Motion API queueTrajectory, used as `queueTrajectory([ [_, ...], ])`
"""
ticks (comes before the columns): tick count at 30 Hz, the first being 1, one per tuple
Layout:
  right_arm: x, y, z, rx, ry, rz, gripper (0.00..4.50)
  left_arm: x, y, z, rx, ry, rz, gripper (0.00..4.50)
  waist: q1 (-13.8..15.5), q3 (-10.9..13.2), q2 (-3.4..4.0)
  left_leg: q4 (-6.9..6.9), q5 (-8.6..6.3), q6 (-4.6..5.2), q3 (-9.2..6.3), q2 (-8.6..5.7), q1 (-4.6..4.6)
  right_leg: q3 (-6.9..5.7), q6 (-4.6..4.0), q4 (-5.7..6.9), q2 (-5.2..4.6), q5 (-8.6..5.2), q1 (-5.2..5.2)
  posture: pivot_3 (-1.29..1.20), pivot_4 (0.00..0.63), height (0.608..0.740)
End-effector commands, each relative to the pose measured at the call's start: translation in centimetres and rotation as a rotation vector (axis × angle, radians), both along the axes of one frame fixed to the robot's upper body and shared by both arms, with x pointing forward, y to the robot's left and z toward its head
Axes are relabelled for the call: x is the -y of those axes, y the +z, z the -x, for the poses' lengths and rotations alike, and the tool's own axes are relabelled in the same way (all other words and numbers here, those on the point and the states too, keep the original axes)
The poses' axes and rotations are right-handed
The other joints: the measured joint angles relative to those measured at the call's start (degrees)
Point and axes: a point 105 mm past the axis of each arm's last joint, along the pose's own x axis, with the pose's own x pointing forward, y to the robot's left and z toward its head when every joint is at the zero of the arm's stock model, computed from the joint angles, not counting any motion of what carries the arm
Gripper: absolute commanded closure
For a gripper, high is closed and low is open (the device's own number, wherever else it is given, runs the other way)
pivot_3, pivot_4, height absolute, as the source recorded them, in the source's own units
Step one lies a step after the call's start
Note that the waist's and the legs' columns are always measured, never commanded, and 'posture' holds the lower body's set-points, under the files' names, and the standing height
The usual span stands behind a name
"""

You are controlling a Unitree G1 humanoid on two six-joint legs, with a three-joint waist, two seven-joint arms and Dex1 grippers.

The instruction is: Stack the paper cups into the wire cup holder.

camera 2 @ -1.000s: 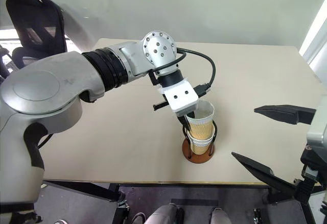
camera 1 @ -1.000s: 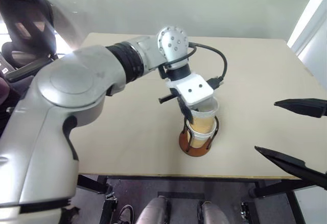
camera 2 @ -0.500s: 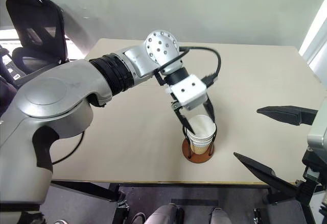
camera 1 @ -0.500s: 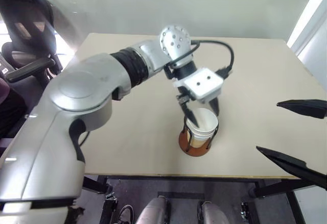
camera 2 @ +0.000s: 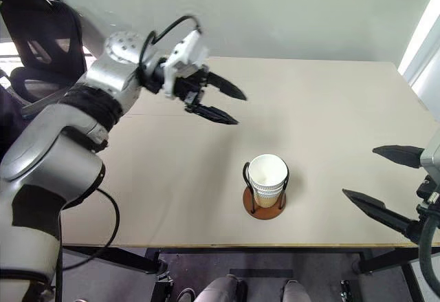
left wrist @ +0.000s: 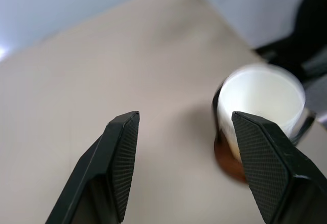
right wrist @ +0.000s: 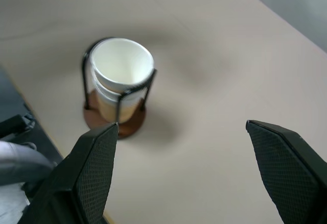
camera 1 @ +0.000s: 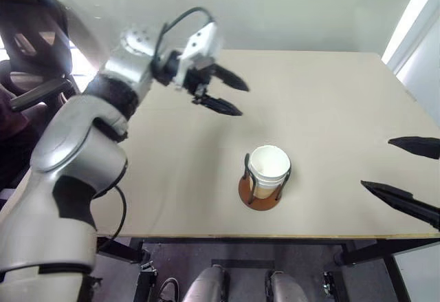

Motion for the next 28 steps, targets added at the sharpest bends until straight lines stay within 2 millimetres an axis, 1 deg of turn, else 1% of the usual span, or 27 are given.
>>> queueTrajectory([
  [1, 1.8, 0.0, -1.1, 0.043, -0.03, -0.017, 0.37, -4.0, 0.1, -0.4, -0.074, 0.126, 0.114, 1.42, -0.4, 0.0, -0.02, -0.02, 0.01, -0.01, 0.07, -0.01, 0.0, 0.0, 0.0, 0.01, 0.09, 0.0, -0.02, 0.0, 0.15, 0.74],
  [2, 2.1, -0.2, -1.3, 0.045, -0.033, -0.019, 0.37, -4.6, -0.2, -0.5, -0.088, 0.152, 0.132, 1.42, -0.3, 0.0, -0.01, -0.04, 0.02, -0.03, 0.08, -0.02, 0.0, -0.09, -0.01, 0.01, 0.26, 0.0, -0.05, 0.0, 0.15, 0.74],
  [3, 2.4, -0.5, -1.6, 0.043, -0.037, -0.022, 0.37, -5.7, -0.8, -0.4, -0.114, 0.187, 0.152, 1.42, -0.3, 0.0, -0.06, 0.03, 0.02, -0.03, 0.0, 0.05, -0.04, 0.09, 0.06, 0.0, 0.3, 0.02, -0.03, 0.0, 0.15, 0.74],
  [5, 2.9, -1.0, -2.0, 0.041, -0.038, -0.022, 0.37, -7.0, -1.7, -0.3, -0.15, 0.23, 0.18, 1.42, -0.2, 0.0, -0.06, 0.03, 0.04, -0.04, -0.03, 0.07, 0.04, -0.04, -0.02, -0.02, 0.53, 0.0, 0.01, 0.0, 0.15, 0.74],
  [6, 3.1, -1.2, -2.3, 0.039, -0.039, -0.029, 0.37, -8.0, -2.6, -0.2, -0.177, 0.275, 0.187, 1.42, -0.2, 0.0, -0.08, 0.06, 0.04, -0.06, -0.12, 0.1, 0.07, 0.15, -0.01, -0.02, 0.43, 0.0, 0.14, 0.0, 0.15, 0.74],
  [7, 3.4, -1.4, -2.6, 0.037, -0.045, -0.035, 0.37, -8.9, -3.4, 0.0, -0.205, 0.308, 0.199, 1.42, -0.3, -0.1, -0.07, 0.05, 0.06, -0.09, -0.09, 0.09, 0.09, 0.05, -0.04, -0.01, 0.57, -0.01, 0.13, 0.0, 0.15, 0.74],
  [9, 3.8, -1.6, -3.2, 0.035, -0.05, -0.051, 0.37, -10.4, -4.9, 0.5, -0.253, 0.374, 0.217, 1.42, -0.5, -0.1, -0.11, 0.01, 0.09, -0.17, -0.05, 0.14, 0.21, 0.11, -0.08, 0.02, 0.5, -0.03, 0.19, 0.0, 0.15, 0.74],
  [12, 4.1, -2.0, -3.7, 0.02, -0.037, -0.07, 0.37, -11.8, -6.3, 1.1, -0.29, 0.442, 0.218, 1.42, -0.5, 0.0, -0.19, 0.0, 0.15, -0.27, -0.02, 0.18, 0.33, 0.1, -0.16, 0.06, 0.52, -0.08, 0.23, 0.0, 0.15, 0.74],
  [15, 4.3, -2.5, -4.3, 0.003, -0.029, -0.08, 0.37, -12.7, -7.1, 1.4, -0.31, 0.494, 0.22, 1.42, -0.3, 0.0, -0.24, -0.01, 0.23, -0.38, -0.16, 0.21, 0.42, 0.1, -0.36, 0.04, 0.57, -0.02, 0.22, 0.0, 0.15, 0.74],
  [17, 4.4, -2.9, -4.7, -0.009, -0.027, -0.087, 0.37, -13.2, -7.3, 1.8, -0.32, 0.515, 0.227, 1.42, -0.3, 0.0, -0.26, -0.02, 0.31, -0.5, -0.22, 0.22, 0.49, 0.1, -0.84, 0.03, 0.6, -0.06, 0.24, 0.0, 0.15, 0.74],
  [23, 4.6, -3.4, -5.3, -0.03, -0.021, -0.101, 0.37, -13.3, -8.0, 2.9, -0.347, 0.526, 0.217, 1.42, -0.6, 0.0, -0.26, -0.12, 0.36, -1.07, -0.24, 0.23, 0.48, 0.19, -1.17, 0.08, 0.62, 0.25, 0.27, 0.0, 0.15, 0.74],
  [28, 4.7, -3.8, -5.6, -0.04, -0.018, -0.106, 0.37, -13.3, -8.1, 3.4, -0.354, 0.533, 0.217, 1.42, -0.6, 0.0, -0.26, -0.14, 0.24, -1.04, -0.35, 0.24, 0.48, 0.17, -1.47, 0.07, 0.65, 0.48, 0.25, 0.0, 0.15, 0.74],
])
